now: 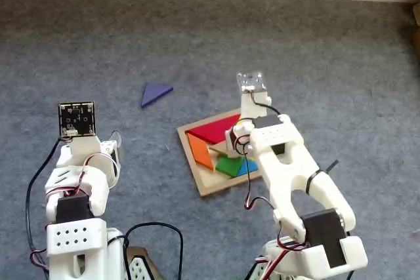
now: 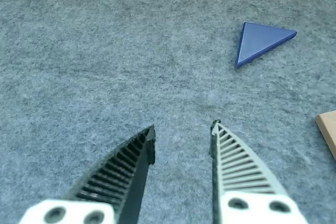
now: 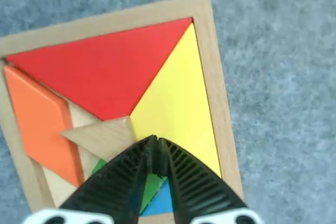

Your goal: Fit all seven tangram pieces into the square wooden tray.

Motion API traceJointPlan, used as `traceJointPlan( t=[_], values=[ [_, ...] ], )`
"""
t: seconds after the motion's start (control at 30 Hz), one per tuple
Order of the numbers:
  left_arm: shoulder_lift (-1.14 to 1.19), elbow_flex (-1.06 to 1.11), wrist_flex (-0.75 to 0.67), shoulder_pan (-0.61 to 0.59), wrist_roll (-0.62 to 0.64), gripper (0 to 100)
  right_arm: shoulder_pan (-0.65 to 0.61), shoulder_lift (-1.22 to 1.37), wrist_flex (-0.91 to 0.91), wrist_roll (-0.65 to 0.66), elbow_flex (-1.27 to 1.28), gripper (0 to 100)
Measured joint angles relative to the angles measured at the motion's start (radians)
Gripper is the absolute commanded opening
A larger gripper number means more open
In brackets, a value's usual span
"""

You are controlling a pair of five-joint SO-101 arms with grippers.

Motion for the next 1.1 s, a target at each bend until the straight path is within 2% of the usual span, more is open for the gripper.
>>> traceJointPlan(
  t=[0.23,0.6,1.1],
  values=[
    [0.0,0.0,0.0,0.0,0.0,19,-0.002,0.0,0.018,0.015,0.0,0.6],
    [0.0,0.0,0.0,0.0,0.0,19,-0.11,0.0,0.018,0.044,-0.002,0.6],
    [0.0,0.0,0.0,0.0,0.0,19,-0.126,-0.003,0.058,0.044,-0.002,0.5]
  ],
)
